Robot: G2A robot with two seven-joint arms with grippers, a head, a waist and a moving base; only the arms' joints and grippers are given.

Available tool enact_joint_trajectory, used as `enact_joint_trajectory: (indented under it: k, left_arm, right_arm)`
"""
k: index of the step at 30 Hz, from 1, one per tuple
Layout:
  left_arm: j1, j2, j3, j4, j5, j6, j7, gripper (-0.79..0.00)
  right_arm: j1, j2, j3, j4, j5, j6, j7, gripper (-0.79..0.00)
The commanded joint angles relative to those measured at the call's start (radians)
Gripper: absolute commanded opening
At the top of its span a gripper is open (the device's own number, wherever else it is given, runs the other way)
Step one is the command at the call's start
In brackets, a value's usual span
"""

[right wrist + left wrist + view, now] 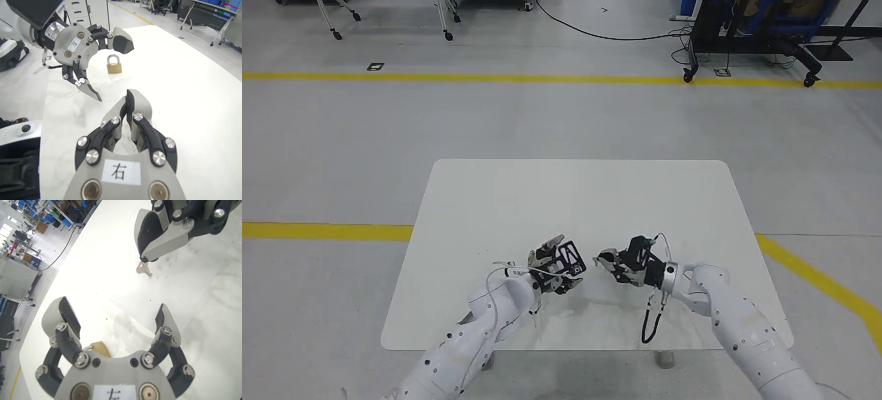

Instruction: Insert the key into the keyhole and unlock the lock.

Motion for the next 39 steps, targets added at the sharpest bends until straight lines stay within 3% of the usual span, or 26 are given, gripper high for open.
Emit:
enact_joint_trajectory:
  k: [1,6,10,16,19,21,36,39]
  left_arm:
    - [-0.003,-0.001,0.002,0.002,0.004,0.003,0.000,0.000]
    - [-0.014,-0.005,0.002,0.005,0.009,0.012,-0.003,0.000]
    - [-0.016,-0.005,-0.039,-0.024,0.001,0.093,0.005,0.000]
    - [0.032,0.006,-0.244,-0.153,-0.143,0.290,0.007,0.000]
    - [0.078,0.015,-0.354,-0.208,-0.234,0.328,0.005,0.000]
    - [0.078,0.015,-0.354,-0.208,-0.234,0.328,0.005,0.000]
    - [0.078,0.015,-0.354,-0.208,-0.234,0.328,0.005,0.000]
    - [0.078,0.015,-0.354,-0.208,-0.234,0.328,0.005,0.000]
  right_arm:
    - [0.002,0.000,0.003,0.008,0.014,0.004,-0.002,-0.785]
    - [0.005,0.001,0.019,0.025,0.062,0.004,-0.018,-0.785]
    - [-0.005,0.005,0.044,0.021,0.094,0.004,-0.039,-0.785]
    - [-0.047,0.018,0.099,-0.029,0.150,-0.039,-0.090,-0.785]
    - [-0.070,0.021,0.116,-0.049,0.229,-0.109,-0.140,-0.785]
    - [-0.074,0.022,0.116,-0.050,0.265,-0.157,-0.142,-0.785]
    - [-0.078,0.021,0.103,-0.061,0.281,-0.153,-0.133,-0.785]
    - [-0.086,0.014,0.020,-0.071,0.502,-0.157,-0.085,-0.785]
